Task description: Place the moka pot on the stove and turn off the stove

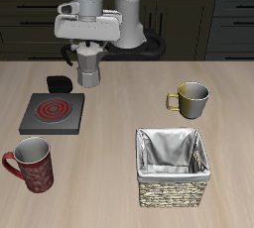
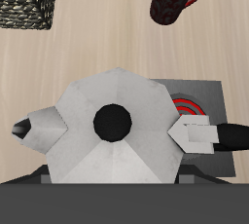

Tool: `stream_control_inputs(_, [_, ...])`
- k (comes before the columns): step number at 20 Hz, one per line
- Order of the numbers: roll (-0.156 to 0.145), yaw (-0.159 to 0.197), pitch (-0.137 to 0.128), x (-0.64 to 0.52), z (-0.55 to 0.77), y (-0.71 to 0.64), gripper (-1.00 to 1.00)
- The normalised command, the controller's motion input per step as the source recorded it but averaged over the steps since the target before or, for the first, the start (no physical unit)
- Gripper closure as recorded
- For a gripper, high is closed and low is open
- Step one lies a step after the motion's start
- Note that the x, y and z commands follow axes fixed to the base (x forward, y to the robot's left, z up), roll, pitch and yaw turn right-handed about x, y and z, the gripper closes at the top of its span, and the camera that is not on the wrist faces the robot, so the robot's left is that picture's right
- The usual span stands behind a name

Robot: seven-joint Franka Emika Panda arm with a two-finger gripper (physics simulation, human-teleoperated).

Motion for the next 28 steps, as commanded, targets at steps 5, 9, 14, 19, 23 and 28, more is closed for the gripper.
stream_control_inputs(5, [-0.031,0.015,-0.009,0.02,0.07,-0.31,1.00])
stream_control_inputs(9, [0.026,-0.032,0.030,0.05,0.06,-0.33,1.00])
stream_control_inputs(14, [0.016,-0.015,0.017,0.04,0.03,-0.21,1.00])
stream_control_inputs(19, [-0.020,-0.016,0.009,0.02,0.04,-0.30,1.00])
stream_control_inputs(23, [0.029,0.007,0.003,0.02,0.04,-0.12,1.00])
stream_control_inputs(28, [0.036,0.012,0.004,0.03,0.03,-0.05,1.00])
